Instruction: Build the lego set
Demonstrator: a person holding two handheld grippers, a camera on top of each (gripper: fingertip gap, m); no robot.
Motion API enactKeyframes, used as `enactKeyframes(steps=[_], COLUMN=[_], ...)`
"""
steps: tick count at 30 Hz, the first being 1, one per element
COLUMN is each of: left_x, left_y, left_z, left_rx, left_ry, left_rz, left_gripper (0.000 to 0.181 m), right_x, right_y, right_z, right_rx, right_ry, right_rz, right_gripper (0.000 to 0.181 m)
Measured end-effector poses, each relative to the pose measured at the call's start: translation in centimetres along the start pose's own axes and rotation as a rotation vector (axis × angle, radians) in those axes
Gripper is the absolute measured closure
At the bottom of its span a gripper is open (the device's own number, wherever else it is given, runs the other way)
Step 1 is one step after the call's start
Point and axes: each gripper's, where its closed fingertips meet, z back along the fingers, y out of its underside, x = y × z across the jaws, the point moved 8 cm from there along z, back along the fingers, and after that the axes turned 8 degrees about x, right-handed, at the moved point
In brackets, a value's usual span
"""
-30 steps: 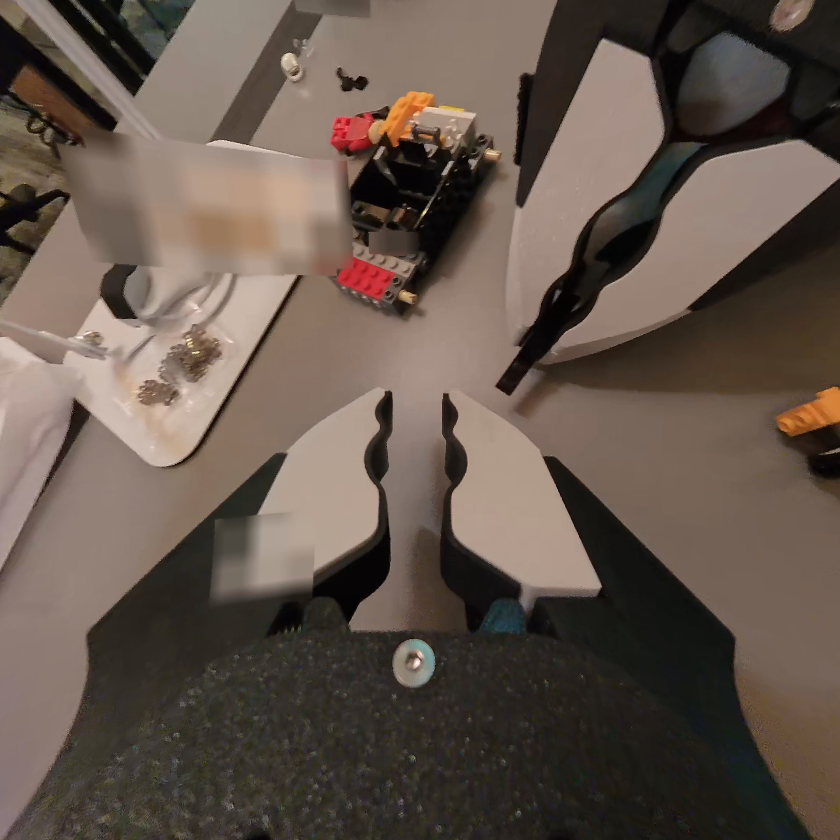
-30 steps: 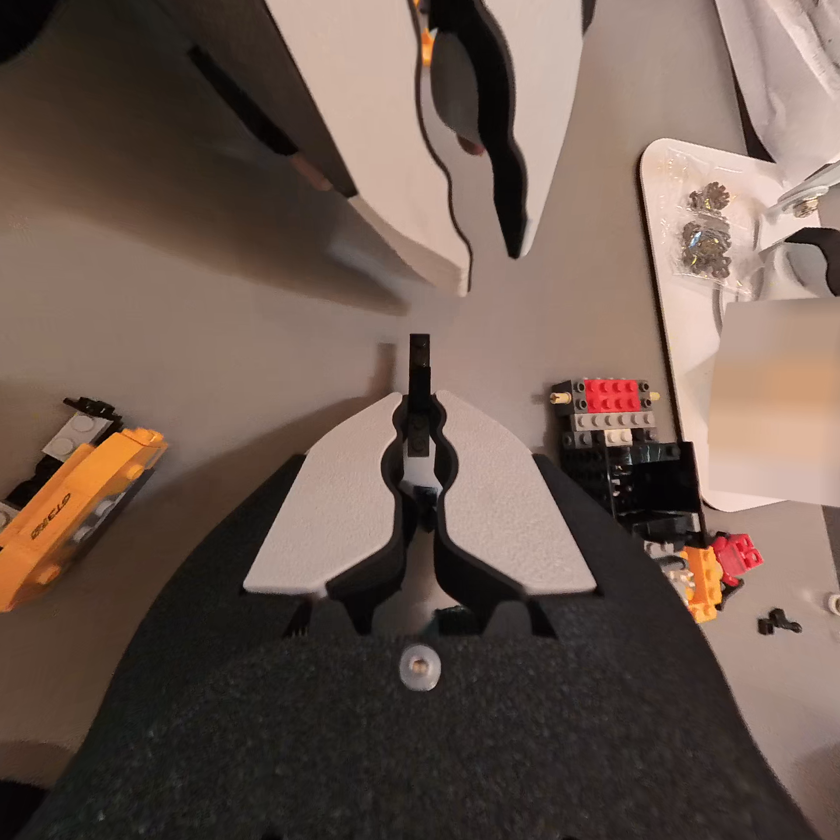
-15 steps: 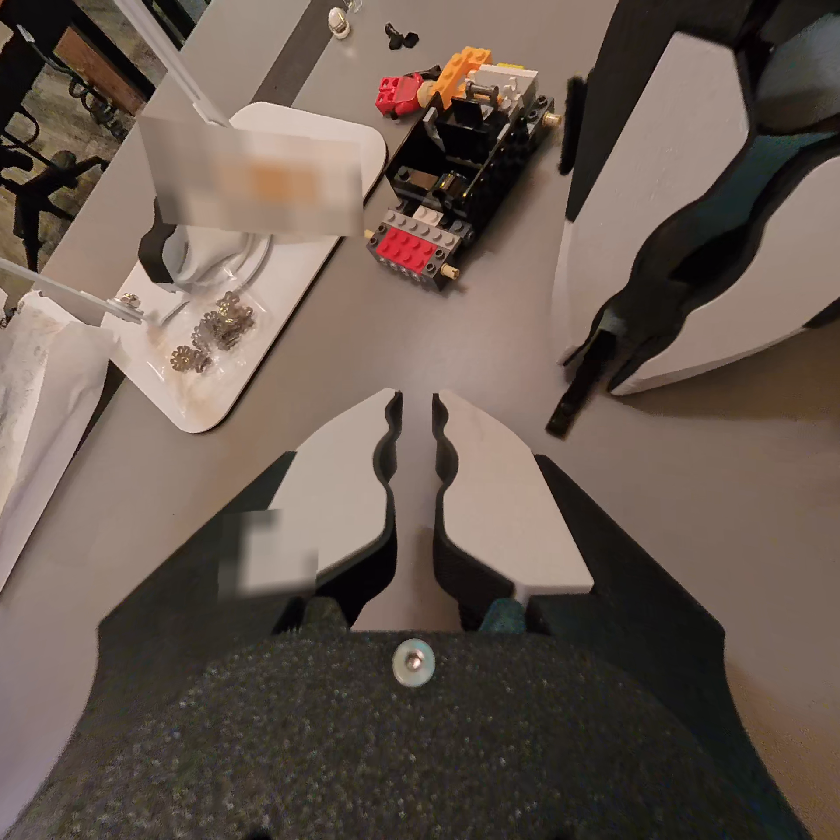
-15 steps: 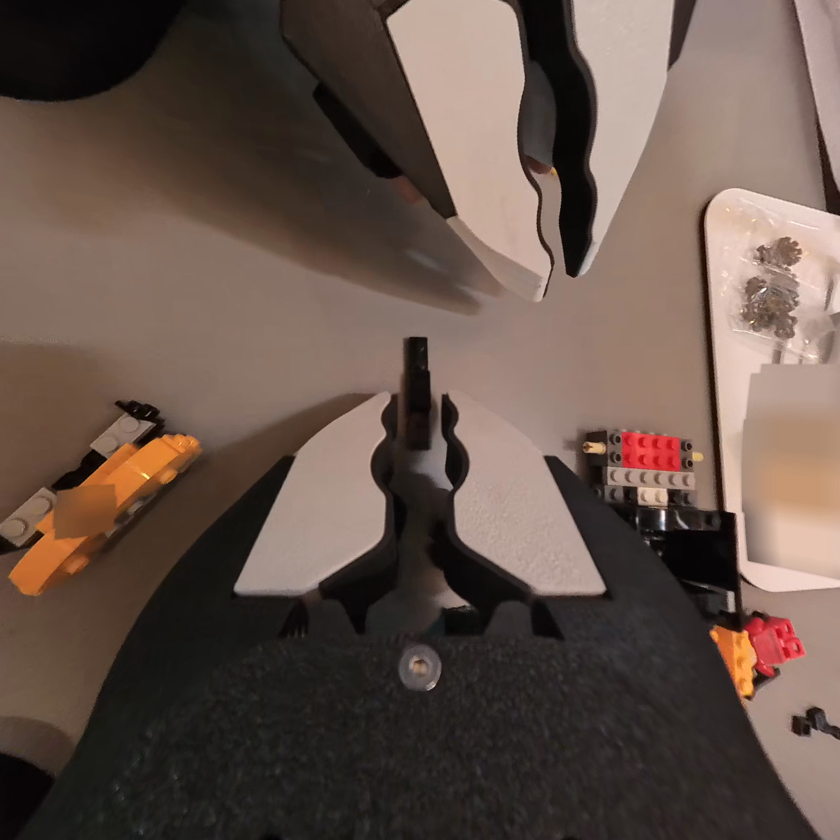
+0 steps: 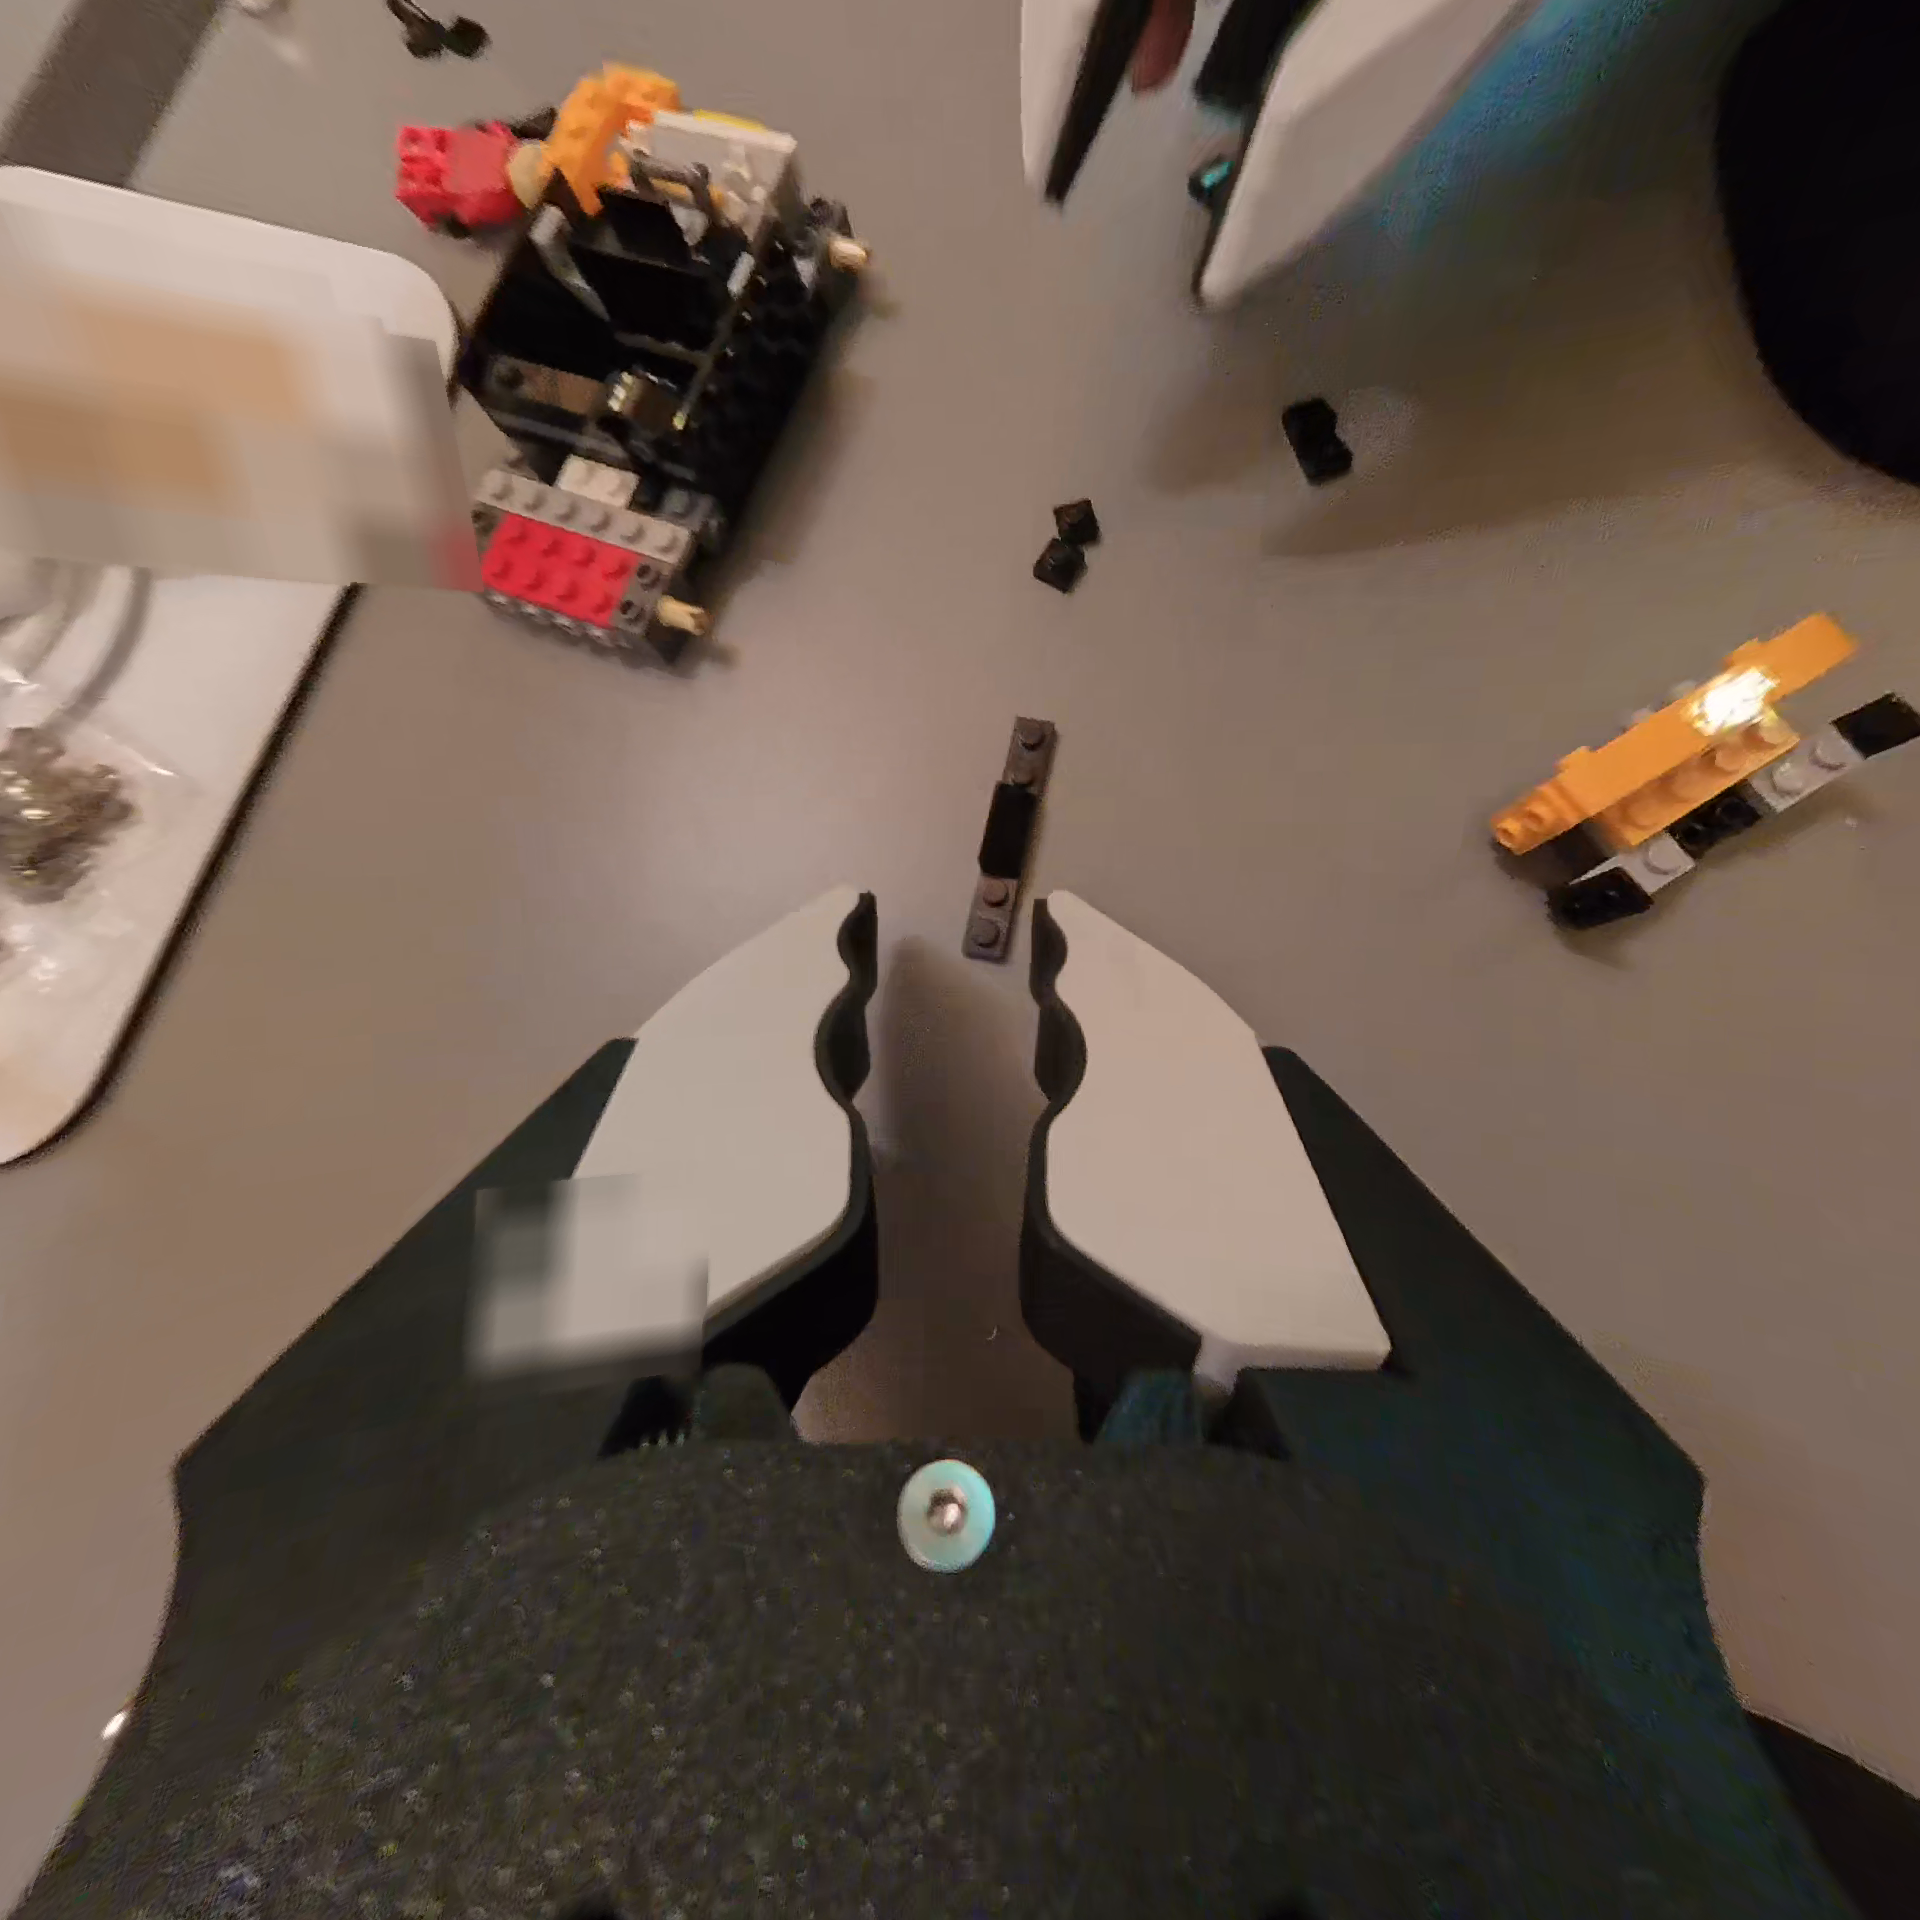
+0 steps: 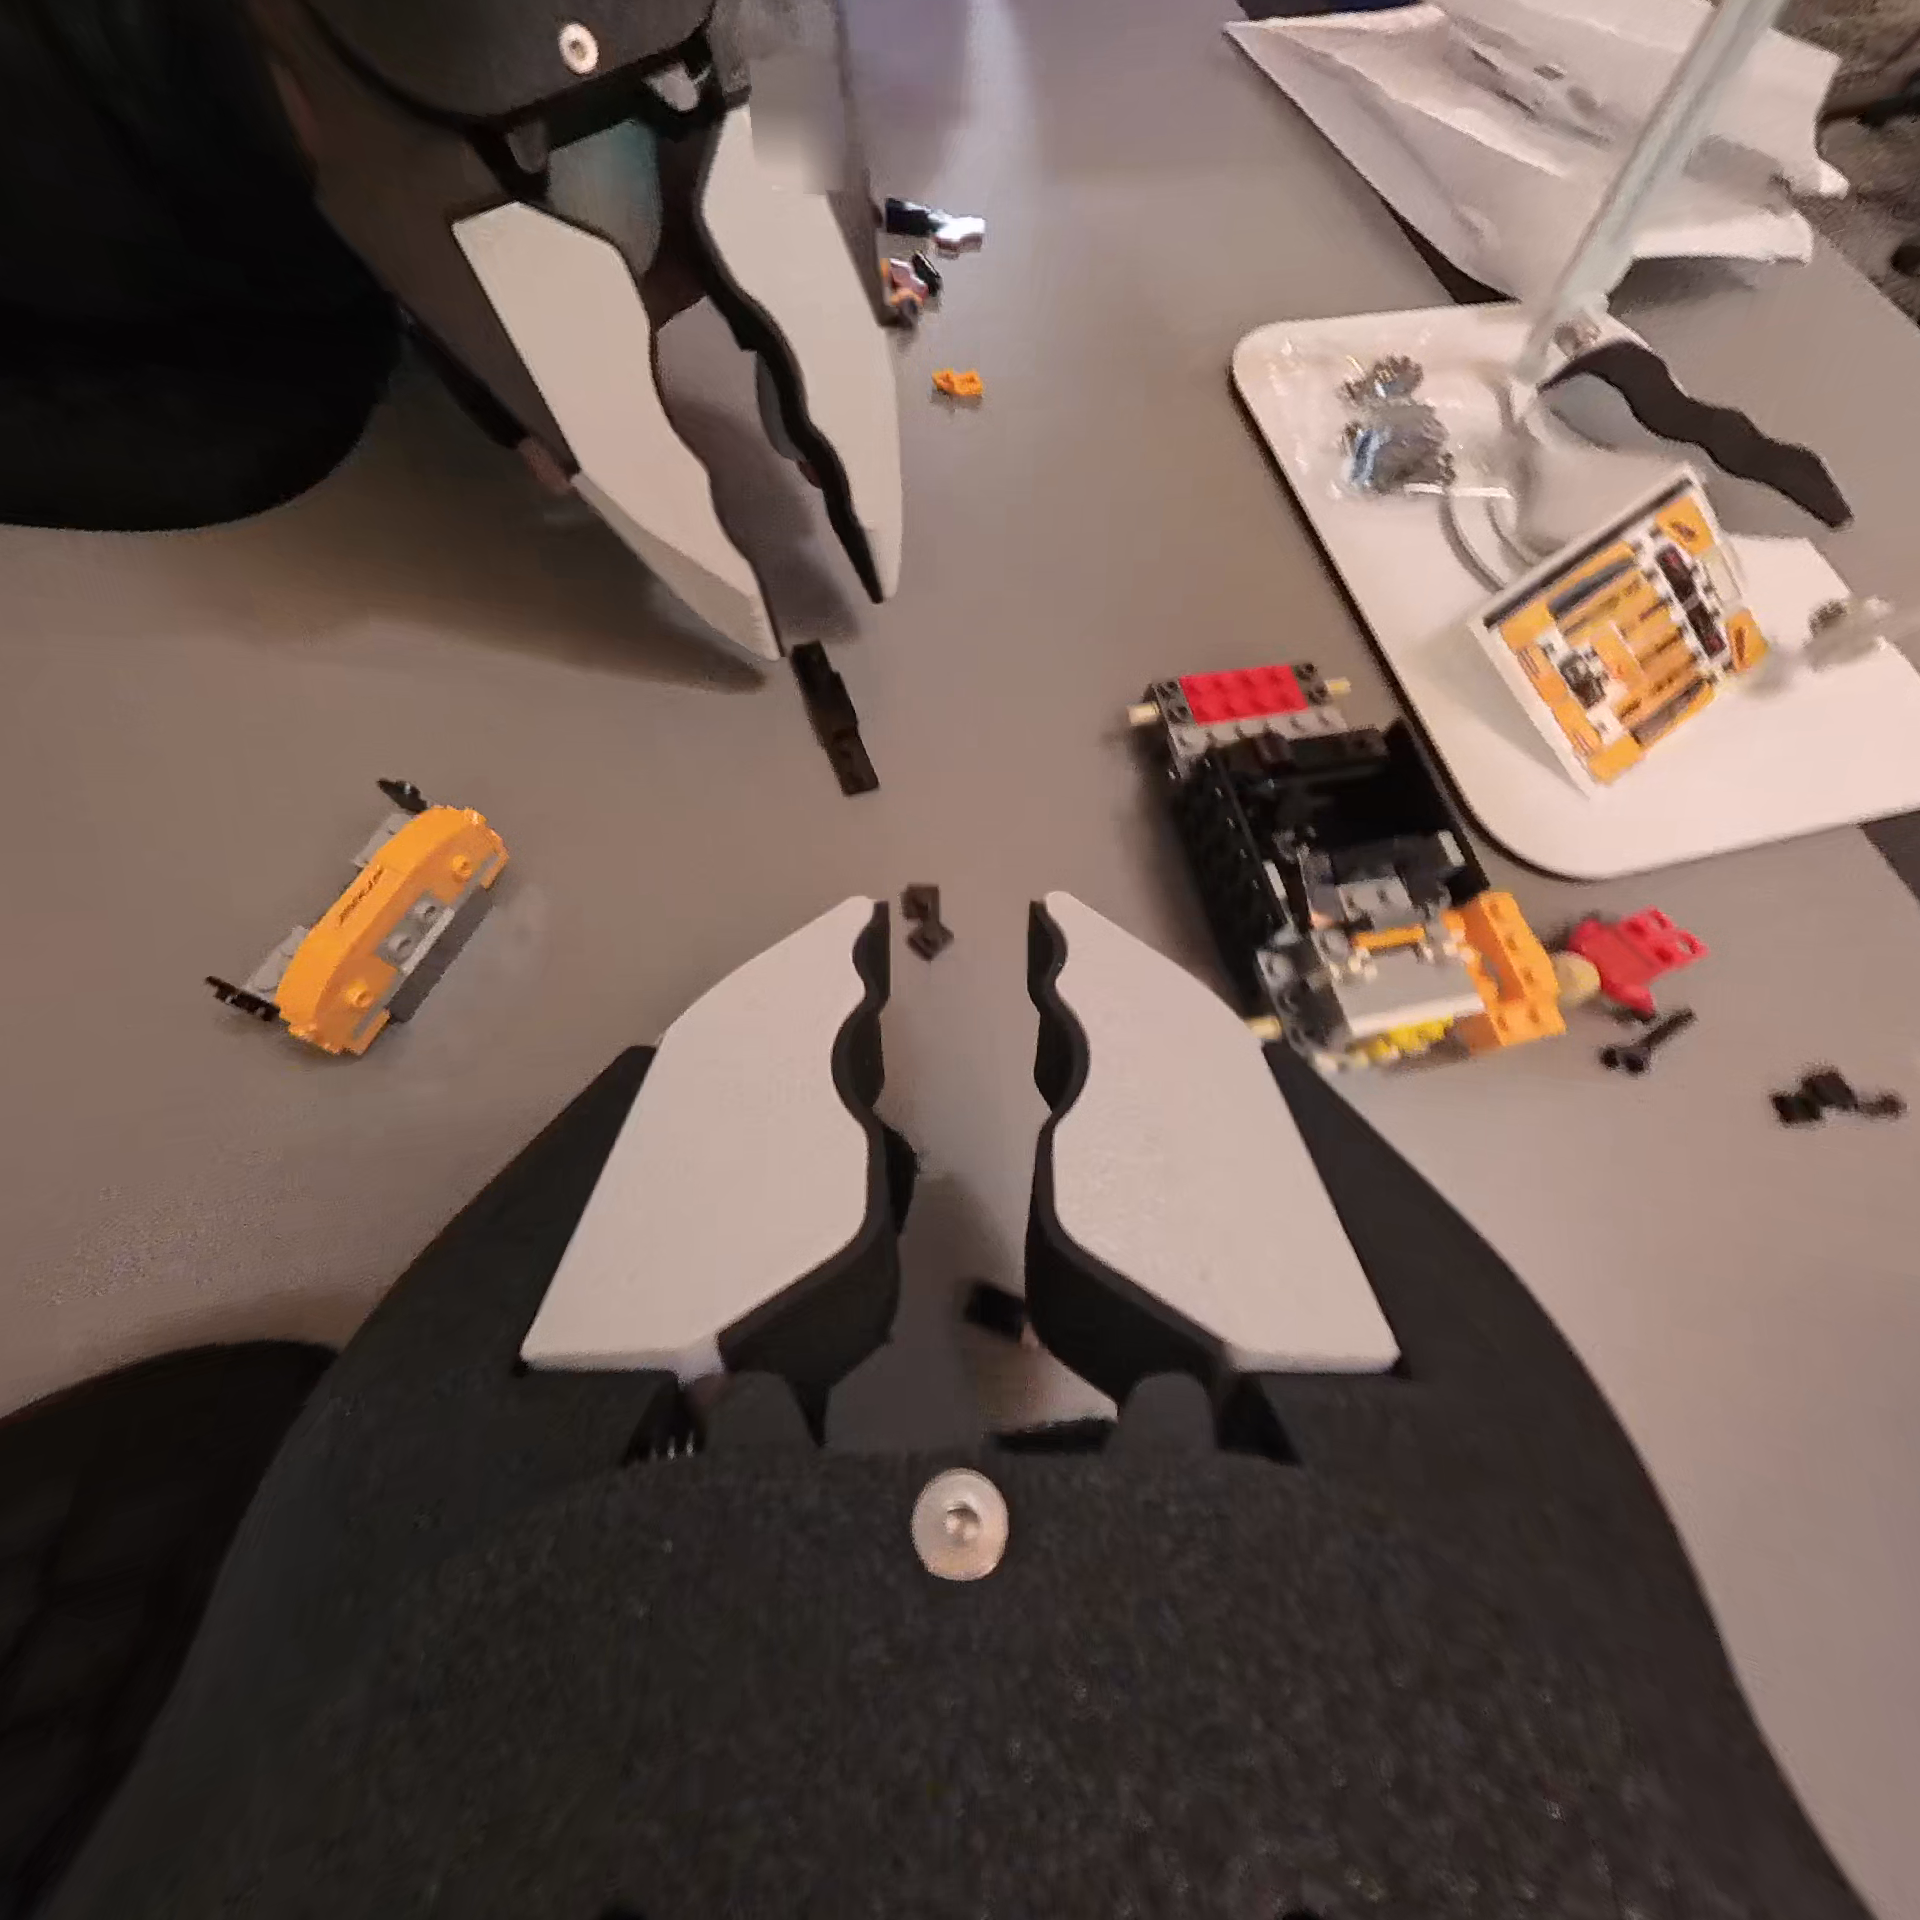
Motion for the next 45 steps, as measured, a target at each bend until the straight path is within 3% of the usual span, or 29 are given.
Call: enactKeyframes(steps=[2,5,11,20,26,36,42,45], left_x=[-0.3,-0.6,-1.3,-0.5,0.3,2.8,3.2,3.0], left_y=[0.2,0.1,0.2,0.0,-0.8,-2.1,-1.9,-2.0], left_z=[-0.7,-0.9,-0.7,-0.4,1.2,5.6,7.0,7.6], left_rx=[0.026,0.027,0.018,-0.036,-0.176,-0.637,-0.672,-0.696], left_ry=[0.027,0.059,0.125,0.058,-0.001,-0.250,-0.363,-0.415], left_rz=[-0.015,-0.028,-0.083,-0.067,-0.026,0.229,0.316,0.347], left_gripper=[0.154,0.173,0.173,0.162,0.163,0.181,0.181,0.181], right_x=[-0.3,-0.4,0.3,-0.3,-0.5,-1.7,-0.9,-0.5], right_y=[0.5,0.6,1.1,1.0,0.5,-1.8,-2.5,-2.9], right_z=[0.8,1.3,0.2,1.2,1.2,3.1,3.5,3.6], right_rx=[0.006,0.014,0.091,0.068,0.014,-0.376,-0.445,-0.463], right_ry=[0.017,0.012,-0.030,0.008,0.046,0.296,0.404,0.428], right_rz=[-0.016,-0.026,0.008,-0.003,-0.018,-0.133,-0.115,-0.123], right_gripper=[0.157,0.156,0.157,0.158,0.158,0.155,0.181,0.181])
